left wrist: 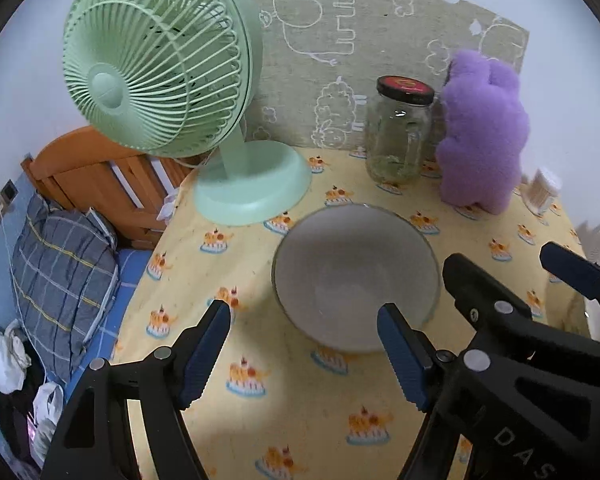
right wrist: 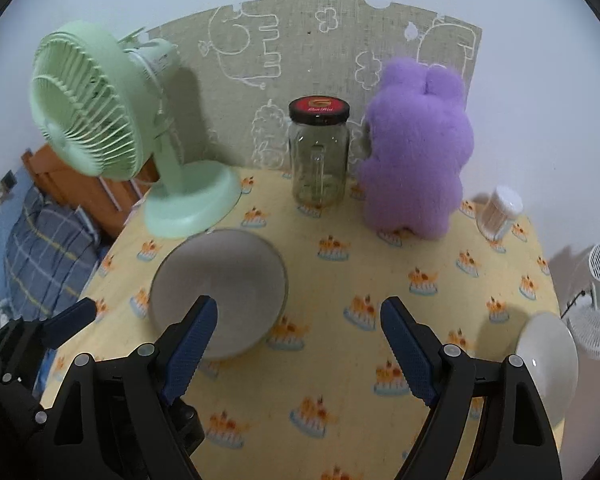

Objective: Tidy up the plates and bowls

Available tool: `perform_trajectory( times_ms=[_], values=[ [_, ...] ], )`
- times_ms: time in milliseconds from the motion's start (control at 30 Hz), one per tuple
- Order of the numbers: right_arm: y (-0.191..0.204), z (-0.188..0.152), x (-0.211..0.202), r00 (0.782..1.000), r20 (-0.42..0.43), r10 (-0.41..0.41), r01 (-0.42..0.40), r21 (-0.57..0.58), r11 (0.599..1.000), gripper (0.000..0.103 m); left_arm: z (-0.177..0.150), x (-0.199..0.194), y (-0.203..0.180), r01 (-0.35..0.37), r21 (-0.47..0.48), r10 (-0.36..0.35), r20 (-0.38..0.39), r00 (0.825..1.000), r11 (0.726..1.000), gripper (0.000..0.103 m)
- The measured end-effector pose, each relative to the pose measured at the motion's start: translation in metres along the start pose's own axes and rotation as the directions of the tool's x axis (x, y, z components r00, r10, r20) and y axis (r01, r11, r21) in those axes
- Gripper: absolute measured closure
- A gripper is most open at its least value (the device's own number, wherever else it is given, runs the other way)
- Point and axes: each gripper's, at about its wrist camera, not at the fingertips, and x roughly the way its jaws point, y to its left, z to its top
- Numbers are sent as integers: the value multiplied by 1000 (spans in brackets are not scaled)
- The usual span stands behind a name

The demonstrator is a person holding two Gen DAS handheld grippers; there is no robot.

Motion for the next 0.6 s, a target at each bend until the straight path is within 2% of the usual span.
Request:
perform_trajectory(
  times_ms=[200, 333, 467, 567, 600],
  values=[
    [-7, 13, 37, 996, -45, 76, -72, 83, 994, 17, 16, 26, 3, 0, -22, 0, 5, 1000, 1000, 26],
    [-1, 15, 55, 997, -73, 20, -17, 49, 999, 20, 16, 47, 6, 10, -51, -11, -21, 1000, 999, 26],
    [2, 16, 71, 995, -96, 13, -10, 36, 999, 24, 15, 65, 10, 16, -82, -20, -45, 999, 996, 29],
    [4, 14, 78, 994, -106, 29, -25, 37, 999, 34, 15, 73, 9, 22, -79, -26, -52, 998, 997, 35],
    [6, 14, 81, 992, -117, 36, -32, 39, 999, 40, 15, 77, 9, 31, -77, -36, -61, 997, 997, 41]
  ],
)
